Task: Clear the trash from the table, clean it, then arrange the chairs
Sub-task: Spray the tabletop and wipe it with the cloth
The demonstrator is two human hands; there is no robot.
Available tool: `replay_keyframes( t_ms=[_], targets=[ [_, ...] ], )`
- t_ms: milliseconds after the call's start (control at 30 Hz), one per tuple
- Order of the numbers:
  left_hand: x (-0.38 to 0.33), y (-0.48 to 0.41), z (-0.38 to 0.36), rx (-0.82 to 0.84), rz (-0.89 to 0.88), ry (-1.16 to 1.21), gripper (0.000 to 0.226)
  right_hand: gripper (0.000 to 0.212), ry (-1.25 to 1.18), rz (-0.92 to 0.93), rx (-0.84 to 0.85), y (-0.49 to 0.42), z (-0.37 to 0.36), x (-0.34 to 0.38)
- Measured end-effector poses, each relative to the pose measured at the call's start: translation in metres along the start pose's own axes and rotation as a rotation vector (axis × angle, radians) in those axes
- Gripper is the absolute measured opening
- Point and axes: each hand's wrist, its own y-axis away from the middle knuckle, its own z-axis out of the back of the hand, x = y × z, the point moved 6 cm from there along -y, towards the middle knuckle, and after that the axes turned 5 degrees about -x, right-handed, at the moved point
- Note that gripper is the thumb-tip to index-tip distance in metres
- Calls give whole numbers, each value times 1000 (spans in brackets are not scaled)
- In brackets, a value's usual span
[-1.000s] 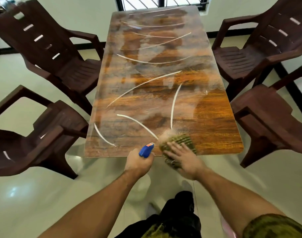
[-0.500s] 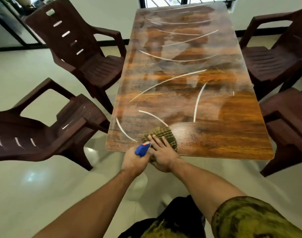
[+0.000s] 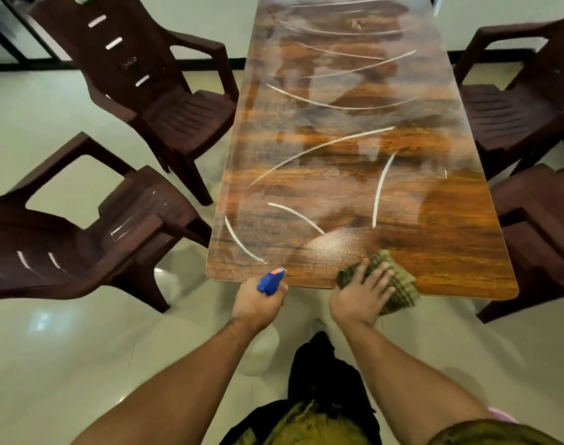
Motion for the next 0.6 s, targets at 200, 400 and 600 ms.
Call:
replay_keyframes(
  t_ms=[200,400,600],
  targets=[
    [-3,-24,27,-47,-3,-97,31,78,78,1084,197,62,-19,134],
    [17,-55,49,1,39,-131,38,72,3,541,26,-59,16,79],
    [15,-84,65,105,-8,-181,33,76,-106,-115,-59,-93,16,81]
  ],
)
